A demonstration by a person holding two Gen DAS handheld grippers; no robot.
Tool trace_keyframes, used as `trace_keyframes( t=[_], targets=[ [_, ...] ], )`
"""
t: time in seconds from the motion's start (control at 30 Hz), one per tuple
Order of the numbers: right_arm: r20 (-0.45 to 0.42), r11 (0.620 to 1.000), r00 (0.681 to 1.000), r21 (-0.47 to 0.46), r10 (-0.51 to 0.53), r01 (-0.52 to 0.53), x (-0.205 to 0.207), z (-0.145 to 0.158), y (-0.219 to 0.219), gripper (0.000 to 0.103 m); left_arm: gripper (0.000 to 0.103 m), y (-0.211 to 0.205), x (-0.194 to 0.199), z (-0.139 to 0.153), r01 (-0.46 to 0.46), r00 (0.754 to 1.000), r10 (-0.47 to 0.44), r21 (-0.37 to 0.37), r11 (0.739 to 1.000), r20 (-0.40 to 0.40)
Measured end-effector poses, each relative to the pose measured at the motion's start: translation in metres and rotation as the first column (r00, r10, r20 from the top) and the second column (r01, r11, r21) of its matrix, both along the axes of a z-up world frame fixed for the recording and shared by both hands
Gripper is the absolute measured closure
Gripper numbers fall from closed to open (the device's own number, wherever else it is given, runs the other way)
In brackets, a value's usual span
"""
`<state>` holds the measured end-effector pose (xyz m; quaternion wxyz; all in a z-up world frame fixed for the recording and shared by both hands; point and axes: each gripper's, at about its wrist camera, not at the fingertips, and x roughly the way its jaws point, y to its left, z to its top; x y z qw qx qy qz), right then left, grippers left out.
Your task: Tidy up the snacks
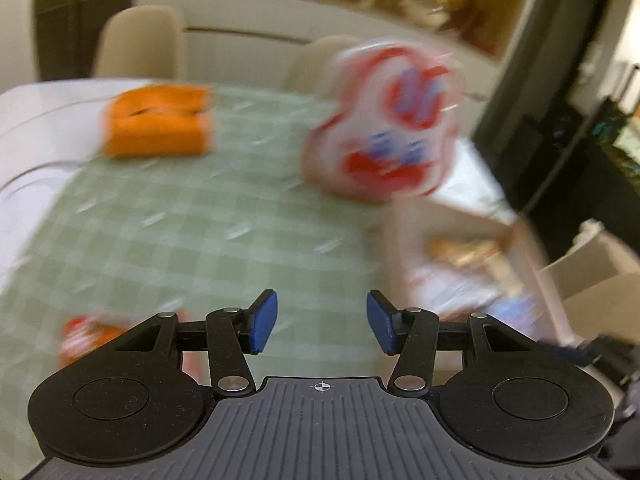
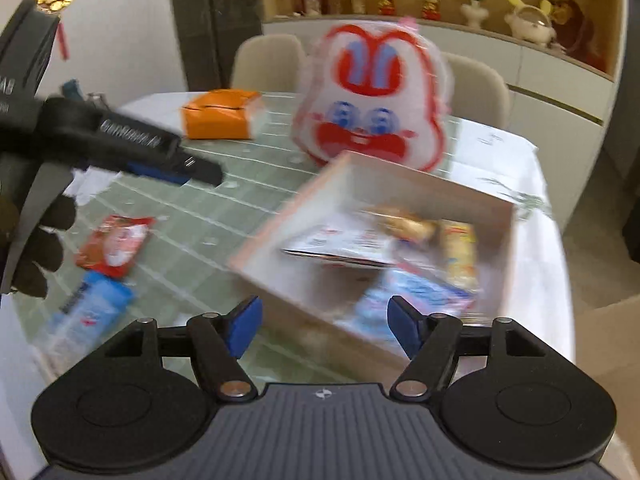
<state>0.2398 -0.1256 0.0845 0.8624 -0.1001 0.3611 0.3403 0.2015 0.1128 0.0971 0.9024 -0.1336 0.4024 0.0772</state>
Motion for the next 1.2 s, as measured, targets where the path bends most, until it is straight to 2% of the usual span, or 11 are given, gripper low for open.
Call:
trace_keyframes(
  t=[0.07, 0.17, 0.3, 0.37, 0.53, 0.6, 0.7, 0.83, 0.87, 1.0, 1.2],
  targets=[
    [-0.014, 1.000, 1.000, -0.013, 0.024, -0.025, -0.012, -0.008, 0.023, 0.030, 0.048, 0.021, -0.029, -0.014, -0.029, 0.996, 0.032, 0.038, 0.999, -0.079],
    [-0.028, 0.998, 0.998, -0.041, 0.050, -0.051, -0.028, -0.017, 0.060, 0.030, 0.048, 0.040, -0.066, -0.038, -0.053, 0.987, 0.056, 0.025, 0.998, -0.148],
    [-0.046, 0.993, 0.992, -0.014, 0.115, -0.116, -0.026, -0.013, 0.117, 0.030, 0.048, 0.041, -0.101, -0.059, -0.061, 0.983, 0.064, 0.021, 0.998, -0.173],
    [-0.076, 0.988, 0.985, 0.003, 0.152, -0.152, -0.016, -0.013, 0.154, 0.029, 0.044, 0.044, -0.113, -0.068, -0.057, 0.984, 0.057, 0.006, 0.998, -0.170],
    [-0.109, 0.960, 0.953, 0.042, 0.281, -0.278, 0.000, -0.026, 0.250, 0.028, 0.045, 0.051, -0.138, -0.069, -0.059, 0.982, 0.048, -0.053, 0.997, -0.181],
    [-0.094, 0.937, 0.933, -0.010, 0.347, -0.349, -0.001, -0.039, 0.287, 0.028, 0.045, 0.050, -0.144, -0.068, -0.059, 0.980, 0.048, -0.050, 0.997, -0.193],
    [-0.106, 0.894, 0.900, -0.110, 0.424, -0.434, -0.006, -0.058, 0.317, 0.028, 0.046, 0.052, -0.154, -0.069, -0.075, 0.978, 0.062, -0.061, 0.995, -0.199],
    [-0.114, 0.855, 0.871, -0.168, 0.478, -0.491, -0.020, -0.064, 0.306, 0.029, 0.047, 0.051, -0.160, -0.068, -0.087, 0.977, 0.073, -0.065, 0.994, -0.199],
    [-0.118, 0.853, 0.869, -0.170, 0.480, -0.494, -0.024, -0.063, 0.296, 0.032, 0.048, 0.050, -0.159, -0.068, -0.088, 0.977, 0.074, -0.063, 0.994, -0.199],
    [-0.127, 0.873, 0.888, -0.167, 0.442, -0.459, -0.036, -0.057, 0.245, 0.045, 0.048, 0.047, -0.159, -0.067, -0.087, 0.977, 0.073, -0.064, 0.994, -0.201],
    [-0.155, 0.924, 0.935, -0.166, 0.319, -0.343, -0.051, -0.057, 0.171, 0.047, 0.048, 0.040, -0.161, -0.066, -0.095, 0.976, 0.081, -0.060, 0.994, -0.200]
  ],
)
